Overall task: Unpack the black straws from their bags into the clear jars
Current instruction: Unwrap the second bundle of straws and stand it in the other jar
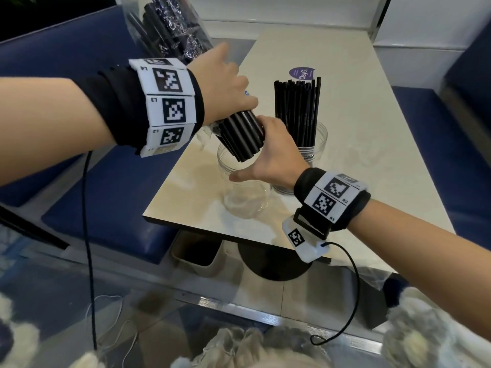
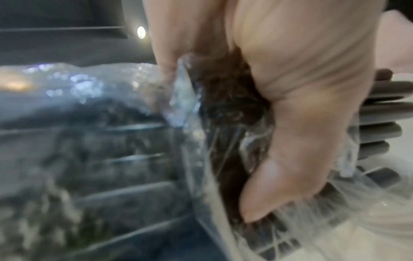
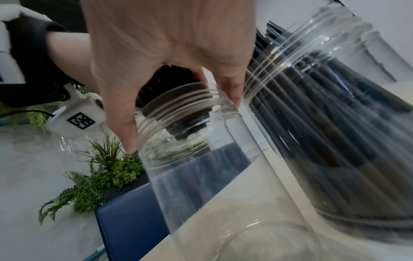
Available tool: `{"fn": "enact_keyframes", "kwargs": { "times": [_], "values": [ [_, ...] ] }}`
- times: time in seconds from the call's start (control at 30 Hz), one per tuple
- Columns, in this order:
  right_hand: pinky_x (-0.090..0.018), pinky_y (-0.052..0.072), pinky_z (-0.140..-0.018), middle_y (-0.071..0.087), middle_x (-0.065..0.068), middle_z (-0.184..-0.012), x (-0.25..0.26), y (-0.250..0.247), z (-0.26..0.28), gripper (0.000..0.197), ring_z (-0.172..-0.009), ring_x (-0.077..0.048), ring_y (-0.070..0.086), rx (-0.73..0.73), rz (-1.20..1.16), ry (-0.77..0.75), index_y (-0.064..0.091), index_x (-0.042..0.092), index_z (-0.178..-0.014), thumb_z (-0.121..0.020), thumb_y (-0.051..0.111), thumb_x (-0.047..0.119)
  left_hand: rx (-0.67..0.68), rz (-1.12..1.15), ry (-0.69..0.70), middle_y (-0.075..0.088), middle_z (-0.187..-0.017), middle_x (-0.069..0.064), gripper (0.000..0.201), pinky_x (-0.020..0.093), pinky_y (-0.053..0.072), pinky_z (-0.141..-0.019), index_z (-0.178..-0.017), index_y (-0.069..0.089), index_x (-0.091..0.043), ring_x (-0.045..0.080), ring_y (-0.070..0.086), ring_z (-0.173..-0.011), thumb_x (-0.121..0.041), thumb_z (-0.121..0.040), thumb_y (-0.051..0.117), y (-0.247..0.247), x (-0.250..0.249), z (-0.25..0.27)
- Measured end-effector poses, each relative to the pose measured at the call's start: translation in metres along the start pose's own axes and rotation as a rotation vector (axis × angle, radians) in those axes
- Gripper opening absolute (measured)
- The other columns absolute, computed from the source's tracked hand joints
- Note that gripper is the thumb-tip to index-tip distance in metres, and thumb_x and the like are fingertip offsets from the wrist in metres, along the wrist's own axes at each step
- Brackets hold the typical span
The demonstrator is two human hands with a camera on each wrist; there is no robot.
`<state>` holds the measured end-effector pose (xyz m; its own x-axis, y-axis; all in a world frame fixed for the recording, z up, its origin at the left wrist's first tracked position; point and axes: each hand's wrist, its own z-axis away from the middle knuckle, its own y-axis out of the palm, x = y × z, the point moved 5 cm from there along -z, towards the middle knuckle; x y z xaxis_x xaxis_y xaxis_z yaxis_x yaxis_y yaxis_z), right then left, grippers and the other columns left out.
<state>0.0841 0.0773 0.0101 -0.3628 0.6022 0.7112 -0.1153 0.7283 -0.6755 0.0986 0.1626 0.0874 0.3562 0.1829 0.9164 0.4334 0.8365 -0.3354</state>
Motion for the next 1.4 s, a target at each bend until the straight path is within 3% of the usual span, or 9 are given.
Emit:
{"fn": "enact_keyframes", "kwargs": {
  "times": [0.33, 0.47, 0.7, 0.77, 0.87, 1.07, 1.2, 1.33, 1.4],
  "values": [
    [-0.026, 0.049, -0.087, 0.056, 0.001, -0.118, 0.004, 0.002, -0.003, 0.091, -0.106, -0.015, 0.055, 0.032, -0.097, 0.049, 0.042, 0.014, -0.122, -0.049, 0.087, 0.045, -0.052, 0.026, -0.037, 0.057, -0.108, 0.006, 0.038, 0.04, 0.035, -0.094, -0.123, 0.036, -0.02, 0.027, 0.056, -0.101, -0.016, -0.089, 0.05, -0.002, -0.015, 0.008],
    [-0.01, 0.042, -0.075, 0.051, 0.007, -0.114, 0.003, 0.003, -0.005, 0.093, -0.102, -0.009, 0.052, 0.03, -0.237, 0.059, 0.036, 0.017, -0.125, -0.05, 0.09, 0.033, -0.096, 0.012, -0.043, 0.058, -0.099, 0.003, 0.041, 0.041, 0.039, -0.093, -0.121, 0.037, -0.021, 0.026, 0.058, -0.094, -0.015, -0.084, 0.052, -0.001, -0.014, 0.012],
    [-0.008, 0.042, -0.074, 0.053, 0.009, -0.109, 0.0, 0.005, -0.008, 0.092, -0.1, -0.007, 0.053, -0.03, -0.291, 0.027, 0.039, 0.018, -0.122, -0.047, 0.091, 0.03, -0.144, 0.028, -0.027, 0.06, -0.095, 0.0, 0.042, 0.04, 0.043, -0.095, -0.12, 0.039, -0.023, 0.025, 0.06, -0.089, -0.018, -0.081, 0.054, 0.0, -0.012, 0.016],
    [-0.019, 0.049, -0.081, 0.054, 0.005, -0.11, 0.0, 0.007, -0.01, 0.095, -0.104, -0.012, 0.053, -0.047, -0.267, 0.023, 0.039, 0.018, -0.122, -0.045, 0.091, 0.034, -0.158, 0.069, -0.009, 0.061, -0.096, 0.0, 0.042, 0.041, 0.042, -0.098, -0.122, 0.039, -0.023, 0.025, 0.06, -0.09, -0.011, -0.081, 0.039, 0.0, -0.015, 0.017],
    [-0.034, 0.047, -0.093, 0.049, 0.004, -0.111, 0.0, 0.01, -0.012, 0.102, -0.113, -0.018, 0.045, -0.063, -0.217, 0.032, 0.037, 0.019, -0.124, -0.04, 0.09, 0.043, -0.153, 0.08, -0.022, 0.062, -0.095, -0.001, 0.075, 0.044, 0.038, -0.103, -0.12, 0.043, -0.024, 0.024, 0.06, -0.089, -0.006, -0.064, -0.004, 0.001, -0.014, 0.022],
    [-0.016, 0.045, -0.076, 0.054, 0.008, -0.109, -0.005, 0.017, -0.011, 0.099, -0.1, -0.009, 0.055, -0.072, -0.259, 0.021, 0.032, 0.015, -0.122, -0.045, 0.091, 0.036, -0.223, -0.007, 0.064, 0.063, -0.102, 0.0, 0.084, 0.048, 0.035, -0.106, -0.124, 0.041, -0.024, 0.024, 0.061, -0.095, -0.006, -0.061, -0.012, 0.001, -0.02, 0.025],
    [-0.013, 0.046, -0.072, 0.054, 0.004, -0.106, -0.004, 0.018, -0.015, 0.09, -0.096, -0.012, 0.056, -0.11, -0.26, -0.014, 0.034, 0.014, -0.118, -0.049, 0.09, 0.03, -0.284, -0.034, 0.084, 0.064, -0.101, -0.001, 0.074, 0.052, 0.034, -0.107, -0.123, 0.039, -0.023, 0.024, 0.062, -0.094, -0.005, -0.065, -0.004, 0.008, -0.025, 0.023],
    [-0.038, 0.05, -0.087, 0.049, 0.0, -0.109, -0.001, 0.02, -0.019, 0.091, -0.106, -0.021, 0.047, -0.13, -0.169, -0.032, 0.038, 0.014, -0.115, -0.042, 0.086, 0.043, -0.338, -0.119, 0.029, 0.064, -0.096, -0.003, 0.037, 0.054, 0.032, -0.109, -0.113, 0.043, -0.025, 0.022, 0.061, -0.094, -0.013, -0.078, 0.046, 0.014, -0.024, 0.015],
    [-0.04, 0.047, -0.091, 0.044, 0.01, -0.1, -0.002, 0.019, -0.02, 0.091, -0.108, -0.02, 0.041, -0.098, -0.14, -0.006, 0.039, 0.015, -0.116, -0.044, 0.087, 0.044, -0.36, -0.152, -0.018, 0.063, -0.095, -0.005, 0.034, 0.052, 0.032, -0.11, -0.109, 0.048, -0.028, 0.021, 0.06, -0.094, -0.019, -0.077, 0.058, 0.012, -0.023, 0.016]
  ]
}}
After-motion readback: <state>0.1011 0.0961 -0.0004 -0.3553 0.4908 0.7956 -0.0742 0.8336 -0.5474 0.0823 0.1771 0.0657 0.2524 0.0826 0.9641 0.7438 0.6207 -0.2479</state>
